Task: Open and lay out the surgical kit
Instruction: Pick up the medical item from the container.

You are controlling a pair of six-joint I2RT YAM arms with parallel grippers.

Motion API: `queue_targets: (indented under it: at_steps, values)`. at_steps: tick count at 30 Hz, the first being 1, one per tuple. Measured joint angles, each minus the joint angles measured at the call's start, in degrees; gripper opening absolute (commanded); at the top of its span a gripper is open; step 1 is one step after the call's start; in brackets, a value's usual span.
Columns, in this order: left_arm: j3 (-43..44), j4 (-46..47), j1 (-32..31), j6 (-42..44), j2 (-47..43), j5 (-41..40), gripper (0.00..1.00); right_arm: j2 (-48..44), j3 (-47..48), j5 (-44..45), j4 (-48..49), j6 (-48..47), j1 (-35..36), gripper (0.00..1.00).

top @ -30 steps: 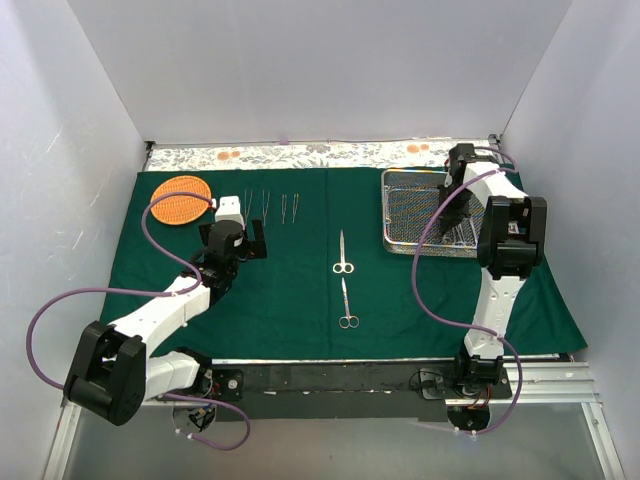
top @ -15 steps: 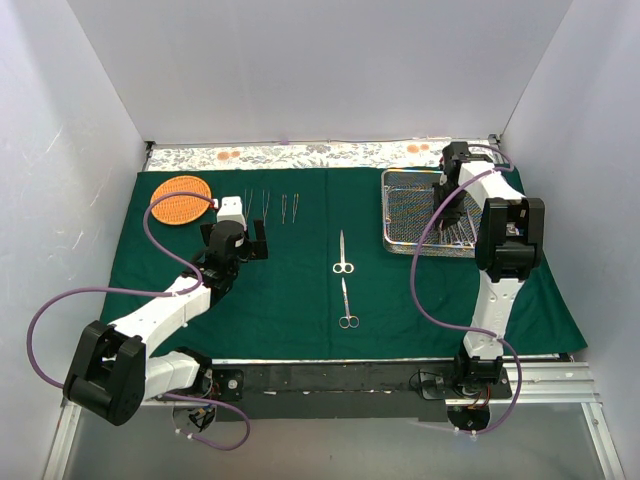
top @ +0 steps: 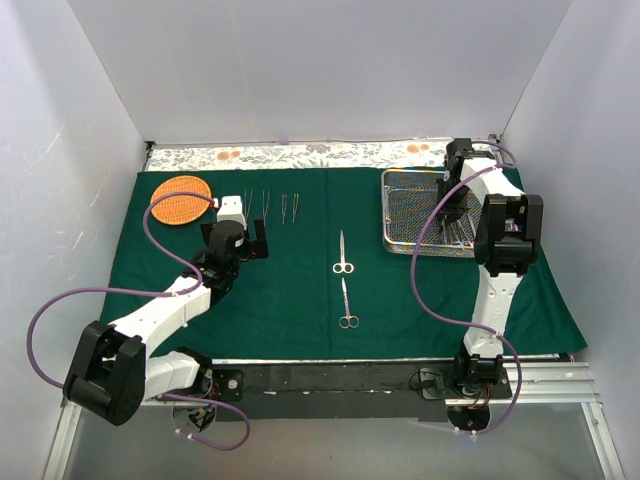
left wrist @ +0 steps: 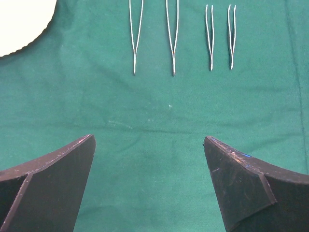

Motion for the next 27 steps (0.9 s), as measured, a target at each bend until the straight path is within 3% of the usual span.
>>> queue_targets:
  at_steps: [27]
  values:
    - [-0.07, 0.31, -0.26, 0.22, -0.02, 0.26, 0.96, 2.71, 2.08, -4.44, -1.44, -1.31, -0.31, 0.34]
